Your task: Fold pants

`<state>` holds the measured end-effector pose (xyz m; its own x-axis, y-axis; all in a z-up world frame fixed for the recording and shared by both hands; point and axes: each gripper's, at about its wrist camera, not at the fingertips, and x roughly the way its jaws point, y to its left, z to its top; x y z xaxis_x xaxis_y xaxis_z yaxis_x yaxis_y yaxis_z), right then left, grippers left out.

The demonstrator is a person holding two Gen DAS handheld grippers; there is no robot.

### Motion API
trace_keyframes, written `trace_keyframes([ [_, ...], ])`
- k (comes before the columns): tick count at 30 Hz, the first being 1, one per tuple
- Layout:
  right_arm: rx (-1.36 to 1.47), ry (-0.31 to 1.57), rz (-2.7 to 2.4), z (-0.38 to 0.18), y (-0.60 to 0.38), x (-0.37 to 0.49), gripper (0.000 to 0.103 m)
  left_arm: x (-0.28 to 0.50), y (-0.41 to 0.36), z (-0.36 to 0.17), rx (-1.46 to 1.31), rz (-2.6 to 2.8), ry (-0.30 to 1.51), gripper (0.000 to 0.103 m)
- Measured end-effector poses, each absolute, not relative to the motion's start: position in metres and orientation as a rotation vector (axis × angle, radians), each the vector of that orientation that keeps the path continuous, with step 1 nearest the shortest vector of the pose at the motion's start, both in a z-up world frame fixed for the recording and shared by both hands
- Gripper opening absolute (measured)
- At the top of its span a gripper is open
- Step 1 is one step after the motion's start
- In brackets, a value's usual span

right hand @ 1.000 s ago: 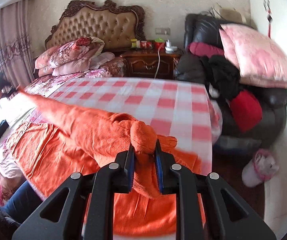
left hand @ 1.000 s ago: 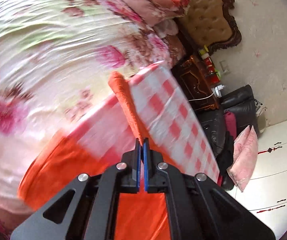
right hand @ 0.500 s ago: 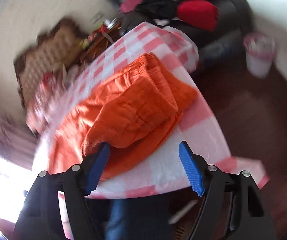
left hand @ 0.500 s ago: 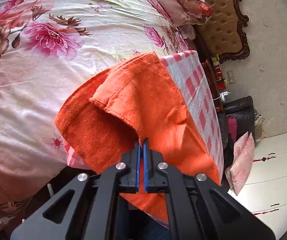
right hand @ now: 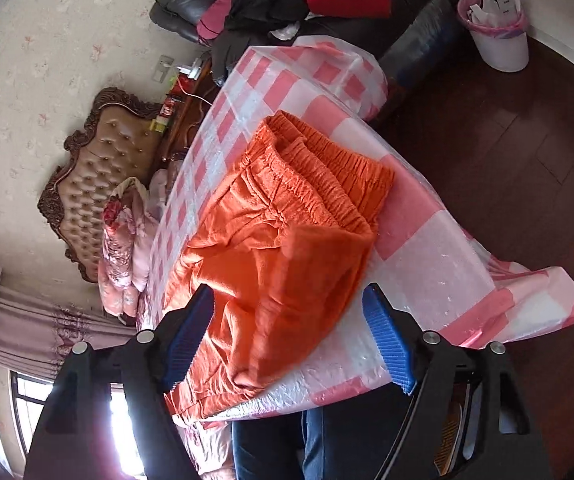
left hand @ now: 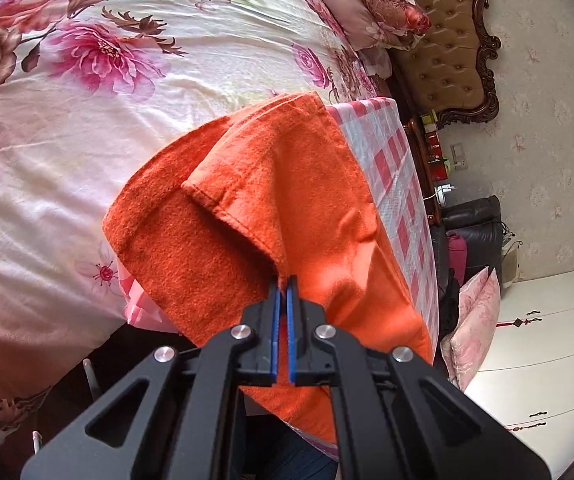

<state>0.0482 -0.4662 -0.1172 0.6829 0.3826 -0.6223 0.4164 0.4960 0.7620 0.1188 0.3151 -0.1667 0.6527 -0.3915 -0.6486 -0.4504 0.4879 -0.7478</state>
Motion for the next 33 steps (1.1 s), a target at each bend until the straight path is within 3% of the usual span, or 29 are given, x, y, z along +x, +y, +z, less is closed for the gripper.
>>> trace_keyframes([
  [2, 1.055, 0.919, -0.059, -0.12, -0.46, 0.058, 0.075, 0.12, 0.314, -0.165, -1.093, 0.04, 0.907, 0.002],
  [3, 1.052, 0.955, -0.066, -0.123, -0.456, 0.066, 0.071, 0.121, 0.314, -0.165, -1.091, 0.038, 0.908, 0.002],
  [4, 1.04, 0.98, -0.067, -0.125, -0.455, 0.073, 0.034, 0.123, 0.314, -0.165, -1.091, 0.038, 0.913, 0.002],
  [5, 1.014, 1.008, -0.084, -0.123, -0.454, 0.079, 0.019, 0.125, 0.315, -0.165, -1.102, 0.032, 0.919, 0.002],
  [10, 0.873, 0.999, -0.07, -0.048, -0.453, 0.143, 0.018, 0.188, 0.315, -0.104, -1.037, -0.008, 0.934, 0.001],
  [13, 0.857, 0.861, 0.069, 0.004, -0.465, 0.194, 0.018, 0.241, 0.318, -0.048, -1.013, -0.062, 0.909, 0.001],
  [17, 0.832, 0.737, 0.103, 0.015, -0.477, 0.186, 0.018, 0.22, 0.313, 0.003, -0.947, -0.107, 0.824, 0.001],
  [19, 0.815, 0.825, 0.053, -0.026, -0.48, 0.17, 0.018, 0.183, 0.311, -0.008, -0.929, -0.113, 0.823, 0.001],
  [25, 0.779, 1.041, -0.058, -0.13, -0.492, 0.134, 0.016, 0.101, 0.311, -0.127, -0.971, -0.042, 0.954, 0.001],
  [29, 0.684, 1.044, -0.097, -0.122, -0.487, 0.126, 0.015, 0.085, 0.317, -0.17, -1.046, -0.02, 0.957, 0.001],
  [33, 0.574, 1.056, -0.18, -0.107, -0.472, 0.114, 0.015, 0.088, 0.317, -0.163, -1.034, -0.044, 0.925, 0.001],
])
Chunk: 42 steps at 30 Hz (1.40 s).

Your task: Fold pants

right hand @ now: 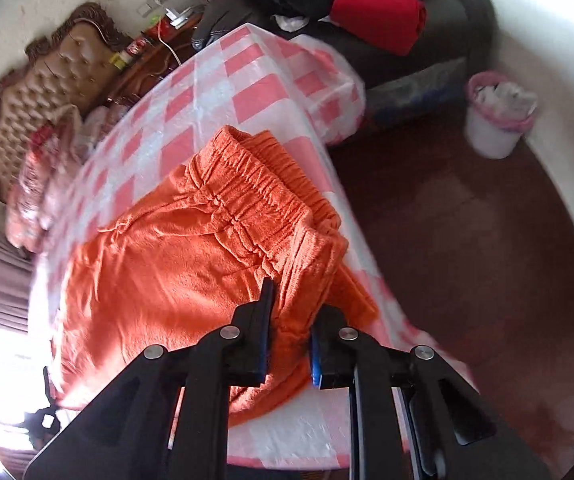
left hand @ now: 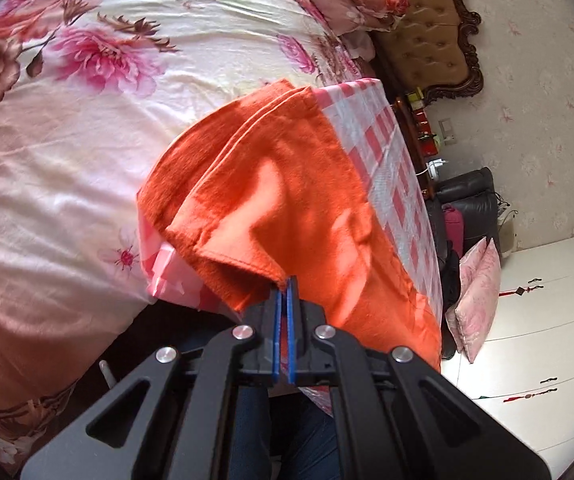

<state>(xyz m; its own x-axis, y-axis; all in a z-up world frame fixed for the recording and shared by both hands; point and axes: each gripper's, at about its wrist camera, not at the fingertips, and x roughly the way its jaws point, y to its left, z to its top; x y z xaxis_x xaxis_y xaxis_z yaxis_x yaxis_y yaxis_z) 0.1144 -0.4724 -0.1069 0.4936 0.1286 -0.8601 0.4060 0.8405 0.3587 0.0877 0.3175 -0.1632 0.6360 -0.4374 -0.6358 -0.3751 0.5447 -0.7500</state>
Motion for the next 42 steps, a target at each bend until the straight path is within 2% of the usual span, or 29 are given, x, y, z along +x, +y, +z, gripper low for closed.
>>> trace_keyframes([
  [4, 0.557, 1.036, -0.222, -0.108, -0.468, 0.085, 0.015, 0.094, 0.314, -0.165, -1.047, -0.053, 0.925, 0.002],
  [11, 0.513, 1.07, -0.256, -0.117, -0.464, 0.085, 0.015, 0.096, 0.314, -0.163, -1.037, -0.065, 0.912, 0.002],
  [14, 0.405, 1.078, -0.298, -0.116, -0.451, 0.092, 0.015, 0.089, 0.316, -0.169, -0.978, 0.015, 0.925, 0.014],
  [20, 0.311, 1.078, -0.331, -0.117, -0.44, 0.095, 0.016, 0.07, 0.336, -0.187, -1.137, -0.064, 0.813, 0.017],
  [21, 0.311, 1.081, -0.332, -0.117, -0.441, 0.095, 0.016, 0.07, 0.34, -0.187, -1.163, -0.079, 0.788, 0.023],
  [22, 0.309, 1.085, -0.334, -0.117, -0.441, 0.096, 0.016, 0.07, 0.344, -0.19, -1.187, -0.082, 0.771, 0.034],
  [23, 0.304, 1.087, -0.336, -0.117, -0.44, 0.096, 0.016, 0.072, 0.348, -0.195, -1.208, -0.064, 0.773, 0.038],
  [26, 0.289, 1.091, -0.348, -0.116, -0.437, 0.097, 0.017, 0.072, 0.358, -0.205, -1.275, -0.032, 0.774, 0.04],
  [33, 0.229, 1.103, -0.386, -0.116, -0.428, 0.102, 0.019, 0.08, 0.369, -0.213, -1.352, -0.087, 0.753, 0.038],
  [34, 0.219, 1.107, -0.393, -0.116, -0.427, 0.103, 0.019, 0.081, 0.369, -0.214, -1.357, -0.072, 0.768, 0.014],
  [35, 0.22, 1.109, -0.398, -0.115, -0.427, 0.104, 0.019, 0.081, 0.37, -0.211, -1.349, -0.057, 0.773, 0.01],
  [42, 0.283, 1.012, -0.334, -0.08, -0.419, 0.111, 0.017, 0.084, 0.361, -0.111, -0.9, 0.075, 0.733, 0.01],
])
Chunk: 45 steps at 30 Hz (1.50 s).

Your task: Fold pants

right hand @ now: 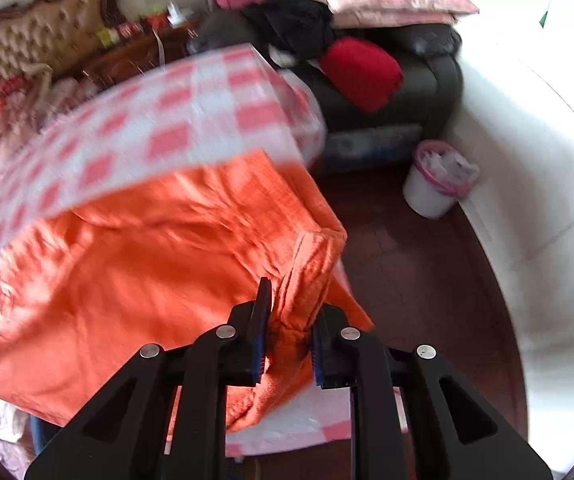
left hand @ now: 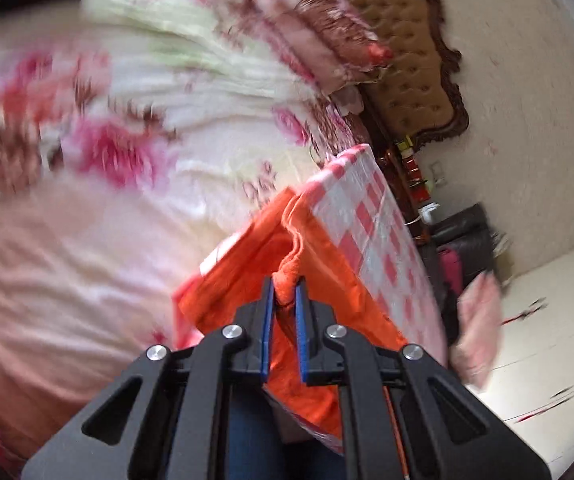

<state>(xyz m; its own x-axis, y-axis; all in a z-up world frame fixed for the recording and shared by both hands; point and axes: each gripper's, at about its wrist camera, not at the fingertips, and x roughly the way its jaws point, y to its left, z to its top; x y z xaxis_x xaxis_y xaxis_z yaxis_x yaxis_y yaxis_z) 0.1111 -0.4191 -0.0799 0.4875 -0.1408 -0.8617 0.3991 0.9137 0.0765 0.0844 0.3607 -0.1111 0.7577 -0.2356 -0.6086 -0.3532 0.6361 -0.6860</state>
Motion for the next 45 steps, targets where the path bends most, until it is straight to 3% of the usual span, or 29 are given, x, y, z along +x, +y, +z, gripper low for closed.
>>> trace_keyframes([
  [6, 0.174, 1.096, -0.389, -0.111, -0.408, 0.117, 0.017, 0.088, 0.364, -0.163, -0.872, 0.167, 0.901, 0.011],
  [11, 0.111, 1.104, -0.406, -0.114, -0.399, 0.117, 0.017, 0.093, 0.367, -0.137, -0.694, 0.253, 0.848, 0.027],
  [14, 0.089, 1.105, -0.418, -0.116, -0.395, 0.119, 0.019, 0.13, 0.363, -0.104, -0.547, 0.116, 0.758, 0.043],
  [15, 0.083, 1.106, -0.421, -0.116, -0.394, 0.119, 0.019, 0.147, 0.359, -0.099, -0.479, 0.079, 0.764, 0.044],
  [24, 0.112, 1.11, -0.417, -0.118, -0.397, 0.118, 0.02, 0.238, 0.325, -0.126, -0.144, -0.057, 0.934, 0.041],
  [26, 0.11, 1.115, -0.42, -0.118, -0.397, 0.12, 0.02, 0.247, 0.32, -0.135, -0.095, -0.064, 0.96, 0.03],
  [28, 0.102, 1.118, -0.422, -0.118, -0.396, 0.12, 0.021, 0.248, 0.317, -0.134, -0.083, -0.074, 0.954, 0.01],
  [32, 0.103, 1.128, -0.439, -0.117, -0.397, 0.12, 0.033, 0.244, 0.306, -0.117, -0.007, -0.044, 0.917, 0.009],
  [34, 0.109, 1.137, -0.449, -0.117, -0.4, 0.119, 0.057, 0.239, 0.304, -0.102, 0.003, -0.035, 0.883, 0.009],
  [35, 0.11, 1.138, -0.453, -0.118, -0.401, 0.119, 0.06, 0.238, 0.304, -0.095, 0.003, -0.027, 0.868, 0.009],
  [43, 0.101, 1.138, -0.42, -0.119, -0.394, 0.117, 0.062, 0.247, 0.334, -0.103, -0.168, 0.12, 0.849, 0.008],
  [44, 0.083, 1.135, -0.423, -0.12, -0.392, 0.117, 0.062, 0.25, 0.335, -0.107, -0.184, 0.133, 0.865, 0.011],
  [45, 0.077, 1.133, -0.425, -0.121, -0.391, 0.117, 0.062, 0.255, 0.337, -0.115, -0.201, 0.139, 0.91, 0.021],
])
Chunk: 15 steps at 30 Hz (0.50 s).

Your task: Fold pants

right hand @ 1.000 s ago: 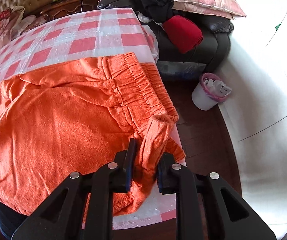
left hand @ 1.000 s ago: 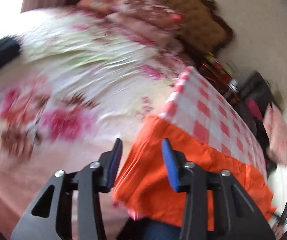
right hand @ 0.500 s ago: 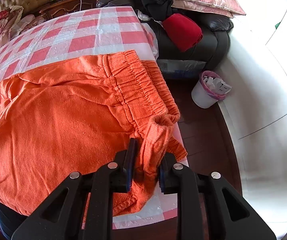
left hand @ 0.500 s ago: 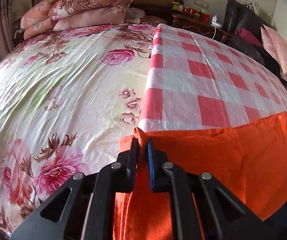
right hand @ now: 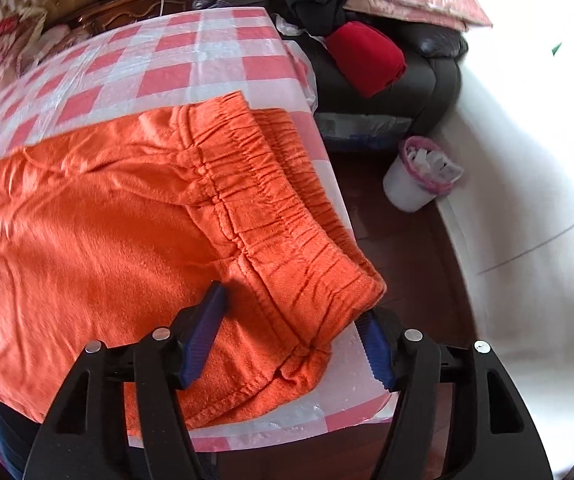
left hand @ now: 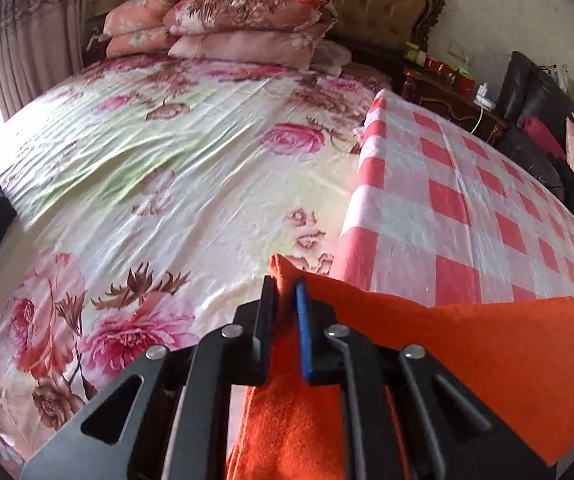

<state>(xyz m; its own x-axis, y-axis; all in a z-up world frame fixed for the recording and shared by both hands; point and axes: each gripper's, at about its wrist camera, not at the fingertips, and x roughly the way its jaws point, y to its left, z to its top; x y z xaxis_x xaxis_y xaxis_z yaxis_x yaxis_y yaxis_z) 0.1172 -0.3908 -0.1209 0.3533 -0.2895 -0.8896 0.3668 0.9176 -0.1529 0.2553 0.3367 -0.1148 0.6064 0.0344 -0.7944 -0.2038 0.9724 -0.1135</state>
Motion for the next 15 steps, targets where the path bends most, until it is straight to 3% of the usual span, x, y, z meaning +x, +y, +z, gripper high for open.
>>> trace_keyframes([
  [2, 0.102, 1.135, -0.425, -0.12, -0.394, 0.117, 0.062, 0.257, 0.338, -0.122, -0.18, 0.176, 0.937, 0.022],
  [5, 0.113, 1.13, -0.433, -0.121, -0.398, 0.115, 0.068, 0.243, 0.354, -0.116, -0.263, 0.205, 0.901, 0.038],
  [10, 0.152, 1.098, -0.427, -0.124, -0.403, 0.109, 0.072, 0.172, 0.411, -0.107, -0.574, 0.255, 0.8, 0.045],
  [15, 0.159, 1.092, -0.421, -0.124, -0.403, 0.109, 0.071, 0.093, 0.418, -0.156, -0.895, 0.156, 0.813, 0.048],
])
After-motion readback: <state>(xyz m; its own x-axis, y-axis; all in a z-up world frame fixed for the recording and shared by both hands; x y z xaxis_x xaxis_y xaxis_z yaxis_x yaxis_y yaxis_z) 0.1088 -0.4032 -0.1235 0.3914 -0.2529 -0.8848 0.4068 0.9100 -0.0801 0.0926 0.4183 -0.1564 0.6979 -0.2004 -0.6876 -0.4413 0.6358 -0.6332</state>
